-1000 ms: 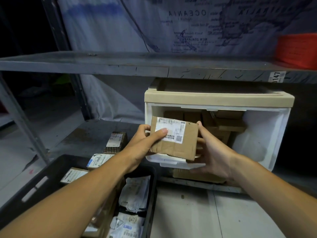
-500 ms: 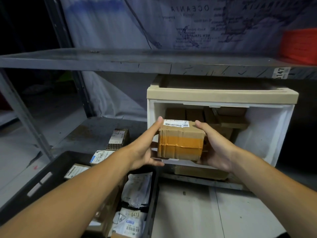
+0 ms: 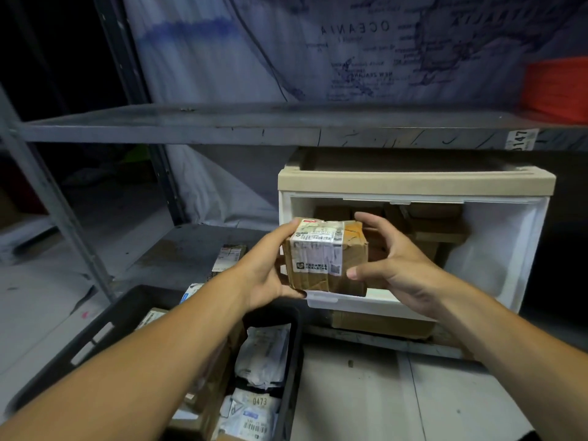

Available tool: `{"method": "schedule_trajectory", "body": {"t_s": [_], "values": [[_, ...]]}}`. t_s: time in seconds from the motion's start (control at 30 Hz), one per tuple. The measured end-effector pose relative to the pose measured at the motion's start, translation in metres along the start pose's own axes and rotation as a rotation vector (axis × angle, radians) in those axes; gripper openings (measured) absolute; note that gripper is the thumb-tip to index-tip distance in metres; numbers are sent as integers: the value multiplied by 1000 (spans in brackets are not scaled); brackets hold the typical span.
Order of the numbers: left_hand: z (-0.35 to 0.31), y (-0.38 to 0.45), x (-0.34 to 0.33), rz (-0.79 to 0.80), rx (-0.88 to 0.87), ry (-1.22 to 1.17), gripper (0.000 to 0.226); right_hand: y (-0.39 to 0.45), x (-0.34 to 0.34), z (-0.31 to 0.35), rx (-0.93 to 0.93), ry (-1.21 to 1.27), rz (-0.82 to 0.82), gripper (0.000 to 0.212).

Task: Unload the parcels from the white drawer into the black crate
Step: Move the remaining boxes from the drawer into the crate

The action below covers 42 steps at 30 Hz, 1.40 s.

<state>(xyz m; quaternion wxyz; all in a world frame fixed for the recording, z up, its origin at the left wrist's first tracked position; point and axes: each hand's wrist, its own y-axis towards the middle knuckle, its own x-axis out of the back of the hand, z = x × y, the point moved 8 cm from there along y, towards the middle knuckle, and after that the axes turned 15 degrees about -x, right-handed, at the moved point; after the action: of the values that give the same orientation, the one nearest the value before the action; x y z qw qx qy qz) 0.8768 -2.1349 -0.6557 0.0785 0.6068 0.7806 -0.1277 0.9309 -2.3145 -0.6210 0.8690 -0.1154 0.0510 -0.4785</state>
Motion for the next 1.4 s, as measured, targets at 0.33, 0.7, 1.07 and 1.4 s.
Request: {"method": "schedule_trajectory", "body": {"t_s": [0.33, 0.7, 1.07, 1.4], "values": [[-5, -20, -1, -117, -189, -59, 43, -15, -7, -10, -158, 99, 79, 45], [-21, -47, 24, -96, -263, 25, 27, -27, -26, -13, -255, 173, 163, 12], [-28, -40, 54, -118, -244, 20, 25, -4, -50, -15, -305, 162, 171, 20], [-17, -8, 185, -276, -255, 184, 3, 80, -164, -59, -423, 163, 165, 24]]}}
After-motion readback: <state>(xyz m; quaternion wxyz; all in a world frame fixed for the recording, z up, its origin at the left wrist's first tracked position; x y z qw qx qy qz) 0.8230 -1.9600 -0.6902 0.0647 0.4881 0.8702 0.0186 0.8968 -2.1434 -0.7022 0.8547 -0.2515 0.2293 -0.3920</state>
